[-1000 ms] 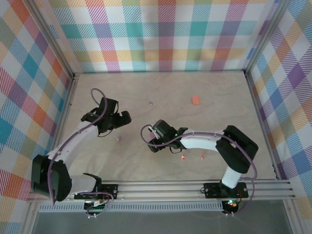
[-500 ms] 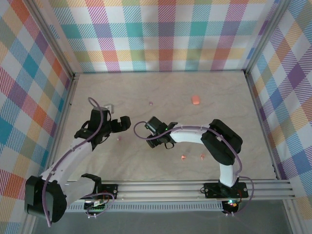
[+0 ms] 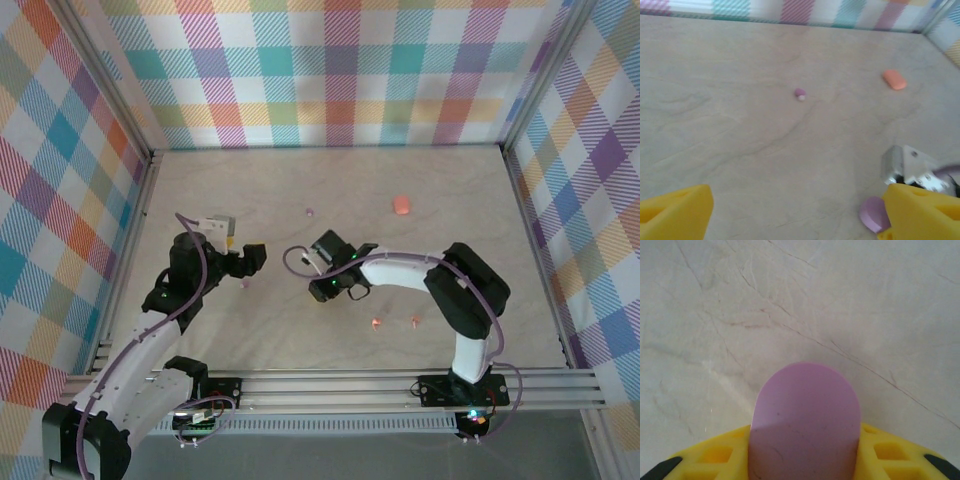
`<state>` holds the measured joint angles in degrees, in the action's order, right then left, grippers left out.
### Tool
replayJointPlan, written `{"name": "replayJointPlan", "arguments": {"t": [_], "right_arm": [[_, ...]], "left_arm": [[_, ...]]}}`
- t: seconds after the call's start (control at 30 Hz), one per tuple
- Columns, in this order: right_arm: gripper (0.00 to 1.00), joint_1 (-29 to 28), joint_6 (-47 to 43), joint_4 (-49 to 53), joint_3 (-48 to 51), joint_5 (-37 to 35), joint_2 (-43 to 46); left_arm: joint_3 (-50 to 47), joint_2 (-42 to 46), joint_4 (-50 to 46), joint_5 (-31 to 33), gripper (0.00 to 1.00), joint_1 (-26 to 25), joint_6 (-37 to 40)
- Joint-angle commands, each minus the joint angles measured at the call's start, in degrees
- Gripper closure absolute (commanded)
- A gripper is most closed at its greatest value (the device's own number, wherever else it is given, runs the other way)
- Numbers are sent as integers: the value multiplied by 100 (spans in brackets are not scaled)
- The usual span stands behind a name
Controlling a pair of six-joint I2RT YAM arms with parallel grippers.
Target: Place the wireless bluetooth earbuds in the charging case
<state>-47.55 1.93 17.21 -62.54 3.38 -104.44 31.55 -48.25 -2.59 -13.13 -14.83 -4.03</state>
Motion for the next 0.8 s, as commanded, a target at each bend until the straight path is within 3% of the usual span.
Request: {"name": "replayJointPlan", "arguments": {"t": [0.0,0.17,0.37,0.57,0.77], "right_arm": [[67,497,-920,624,-224,1387,513],[70,706,-2442,1430,-517,1736,1055],[70,716,-3788,2041,-578,1978,1654],[71,765,-4333,2556,-803,2304,2087],[71,774,-4693,3257,-1282,2194,2209]], "left_arm": [[-217,140,941,-1100,14,50,201],[81,-16,985,-2518,13,26,939],[780,-384,427,-3675,14,-134,1863],[1140,-820,175,-3869,19,-662,2466],[1196,-1077,220,-3464,18,-1408,3040]]}}
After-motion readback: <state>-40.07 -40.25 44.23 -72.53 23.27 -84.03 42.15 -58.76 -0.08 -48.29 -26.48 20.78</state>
